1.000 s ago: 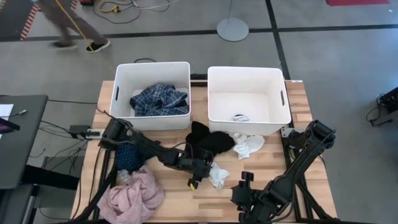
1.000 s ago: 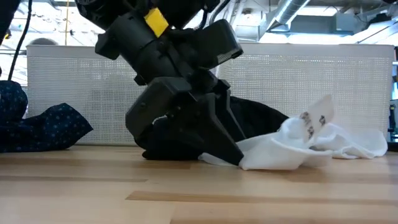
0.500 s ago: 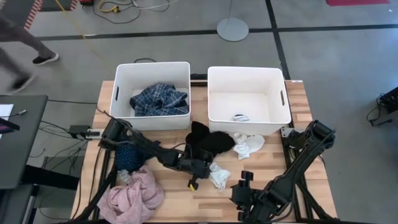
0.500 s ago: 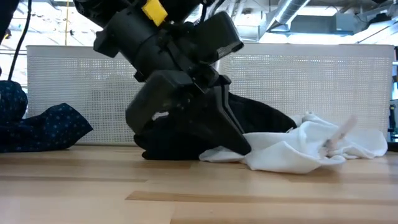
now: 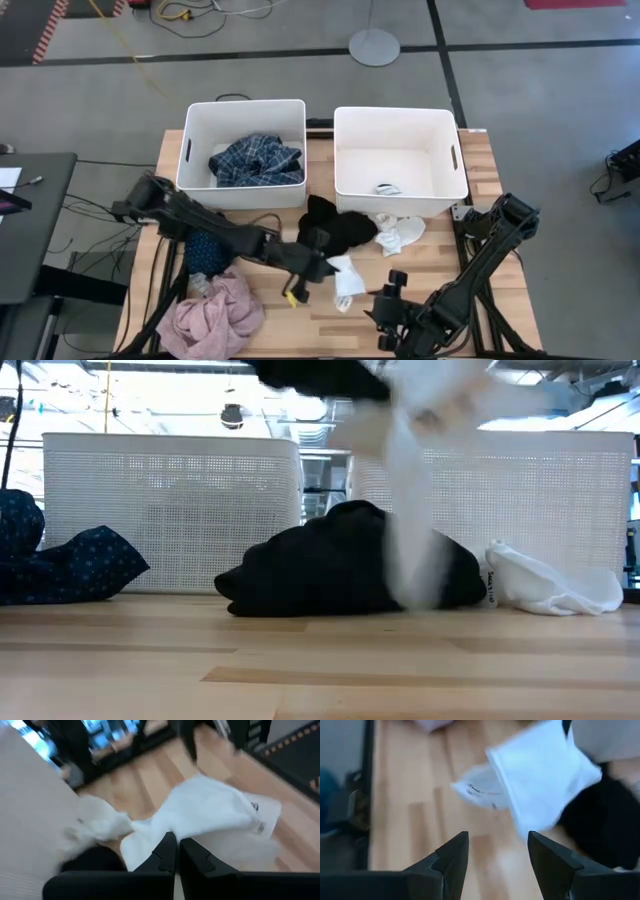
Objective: Sort clothes
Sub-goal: Put the white sock into the right laundry bin
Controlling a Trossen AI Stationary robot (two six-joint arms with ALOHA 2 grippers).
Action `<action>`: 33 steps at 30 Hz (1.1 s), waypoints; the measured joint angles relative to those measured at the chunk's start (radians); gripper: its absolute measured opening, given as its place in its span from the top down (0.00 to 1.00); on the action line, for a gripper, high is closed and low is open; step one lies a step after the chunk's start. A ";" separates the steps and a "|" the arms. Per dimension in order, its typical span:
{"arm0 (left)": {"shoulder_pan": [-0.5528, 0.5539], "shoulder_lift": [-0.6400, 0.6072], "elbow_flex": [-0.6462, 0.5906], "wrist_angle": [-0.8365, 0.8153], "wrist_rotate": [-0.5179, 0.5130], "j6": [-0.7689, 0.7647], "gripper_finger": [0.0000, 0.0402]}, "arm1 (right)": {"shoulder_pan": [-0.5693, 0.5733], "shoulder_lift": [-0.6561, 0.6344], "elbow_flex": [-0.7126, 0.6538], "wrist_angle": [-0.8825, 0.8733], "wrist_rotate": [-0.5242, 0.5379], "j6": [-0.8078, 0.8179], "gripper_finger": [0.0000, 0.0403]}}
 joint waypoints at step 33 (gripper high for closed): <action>-0.005 -0.423 0.001 -0.118 0.173 0.092 1.00 | -0.237 -0.013 0.000 0.593 0.341 -0.673 0.35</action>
